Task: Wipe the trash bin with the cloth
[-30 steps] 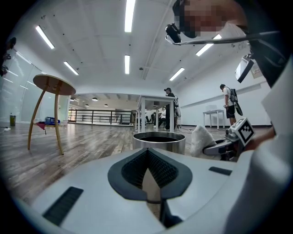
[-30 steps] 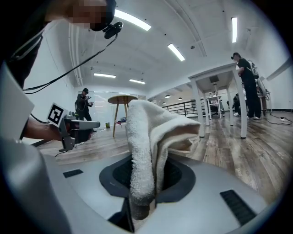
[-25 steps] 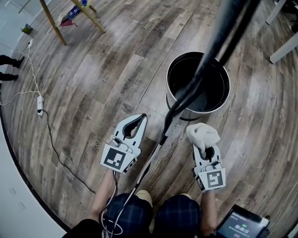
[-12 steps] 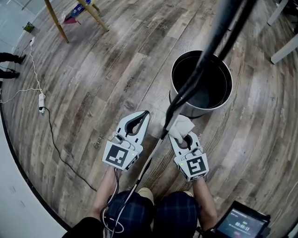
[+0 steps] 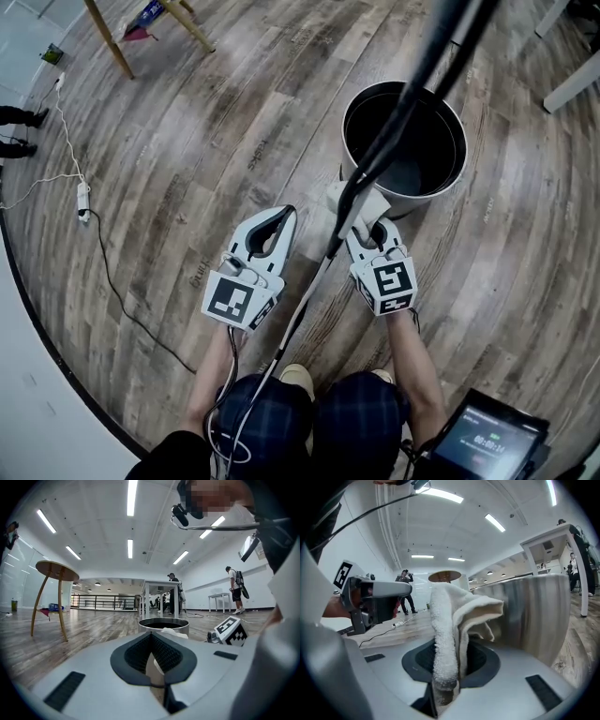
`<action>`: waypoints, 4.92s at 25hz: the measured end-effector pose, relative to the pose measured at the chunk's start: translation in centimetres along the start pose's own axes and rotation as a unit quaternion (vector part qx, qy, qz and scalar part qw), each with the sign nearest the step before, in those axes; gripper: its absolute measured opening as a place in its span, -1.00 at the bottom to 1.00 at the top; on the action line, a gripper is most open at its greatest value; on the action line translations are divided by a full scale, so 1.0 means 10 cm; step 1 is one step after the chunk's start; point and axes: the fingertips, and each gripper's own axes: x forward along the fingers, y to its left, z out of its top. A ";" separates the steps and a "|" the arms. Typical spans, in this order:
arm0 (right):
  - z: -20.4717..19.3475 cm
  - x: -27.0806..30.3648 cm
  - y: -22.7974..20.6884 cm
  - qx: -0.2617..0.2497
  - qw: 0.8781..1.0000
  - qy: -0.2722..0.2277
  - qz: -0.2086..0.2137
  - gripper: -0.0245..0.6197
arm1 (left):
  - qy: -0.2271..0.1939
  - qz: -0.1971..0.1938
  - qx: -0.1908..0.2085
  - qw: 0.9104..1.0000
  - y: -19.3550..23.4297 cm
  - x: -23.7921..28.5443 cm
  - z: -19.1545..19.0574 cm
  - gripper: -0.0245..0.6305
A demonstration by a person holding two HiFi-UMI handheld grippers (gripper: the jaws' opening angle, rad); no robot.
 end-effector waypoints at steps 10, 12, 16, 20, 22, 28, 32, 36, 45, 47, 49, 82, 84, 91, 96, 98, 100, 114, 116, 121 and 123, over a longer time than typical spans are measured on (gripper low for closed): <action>-0.14 -0.22 -0.30 0.010 0.999 0.005 -0.051 -0.64 | 0.002 -0.003 -0.002 1.000 -0.08 -0.08 -0.02 -0.93; -0.18 -0.32 -0.38 0.009 0.998 0.004 -0.061 -0.64 | 0.001 -0.009 0.000 1.000 -0.12 -0.07 -0.02 -0.93; -0.22 -0.53 -0.56 0.015 0.996 -0.004 -0.089 -0.64 | 0.005 -0.020 0.005 1.000 -0.21 -0.05 -0.04 -0.93; -0.29 -0.76 -0.82 0.038 0.992 -0.012 -0.121 -0.65 | 0.005 -0.021 0.000 1.000 -0.26 -0.03 -0.05 -0.93; -0.32 -0.85 -0.94 0.042 0.990 -0.013 -0.135 -0.65 | 0.006 -0.023 0.001 1.000 -0.30 -0.03 -0.06 -0.93; -0.36 -1.00 -1.29 0.047 0.985 -0.012 -0.168 -0.65 | 0.006 -0.020 -0.001 1.000 -0.31 -0.04 -0.08 -0.93; -0.45 -1.05 -1.57 0.065 0.980 -0.006 -0.190 -0.65 | 0.005 -0.022 -0.003 1.000 -0.33 -0.02 -0.06 -0.93; -0.49 -1.08 -1.71 0.073 0.977 -0.004 -0.201 -0.65 | 0.008 -0.024 -0.006 1.000 -0.36 -0.01 -0.10 -0.93; -0.49 -1.19 -1.64 0.070 0.977 -0.019 -0.200 -0.64 | 0.013 -0.028 -0.007 1.000 -0.39 0.05 -0.17 -0.93; -0.54 -1.27 -1.53 0.067 0.978 -0.020 -0.198 -0.65 | 0.015 -0.027 -0.008 0.999 -0.38 0.06 -0.19 -0.93; -0.63 -1.33 -1.38 0.058 0.979 -0.014 -0.193 -0.65 | 0.018 -0.027 -0.008 0.999 -0.37 0.08 -0.22 -0.93; -0.87 0.35 -0.02 0.003 0.998 0.051 -0.028 -0.65 | 0.032 -0.015 -0.013 0.999 -0.18 0.12 -0.40 -0.93; -0.88 0.41 -0.06 0.006 0.998 0.056 -0.034 -0.65 | 0.032 -0.013 -0.016 0.999 -0.16 0.12 -0.39 -0.93; -0.98 0.44 -0.20 0.021 0.996 0.069 -0.061 -0.65 | 0.027 -0.008 -0.019 0.999 -0.13 0.08 -0.38 -0.93; -1.10 0.32 -0.33 0.023 0.994 0.076 -0.080 -0.65 | 0.027 -0.005 -0.021 0.999 -0.11 0.06 -0.39 -0.93; -1.16 0.24 -0.38 0.027 0.993 0.075 -0.089 -0.65 | 0.028 -0.006 -0.021 0.999 -0.11 0.06 -0.40 -0.93; -1.20 0.16 -0.44 0.034 0.992 0.073 -0.098 -0.65 | 0.028 -0.006 -0.020 0.999 -0.11 0.07 -0.39 -0.93; -1.22 -0.71 -1.21 0.066 0.976 0.030 -0.204 -0.64 | 0.032 -0.003 -0.015 0.999 -0.14 0.06 -0.39 -0.93; -1.26 -0.78 -1.41 0.078 0.971 0.031 -0.224 -0.64 | 0.033 -0.004 -0.014 0.999 -0.15 0.06 -0.39 -0.93; -1.36 -0.83 -1.89 0.098 0.959 0.041 -0.261 -0.65 | 0.032 -0.005 -0.008 0.999 -0.15 0.07 -0.35 -0.93; -1.37 -0.83 -2.03 0.104 0.957 0.044 -0.269 -0.65 | 0.031 -0.003 -0.007 0.999 -0.15 0.05 -0.34 -0.93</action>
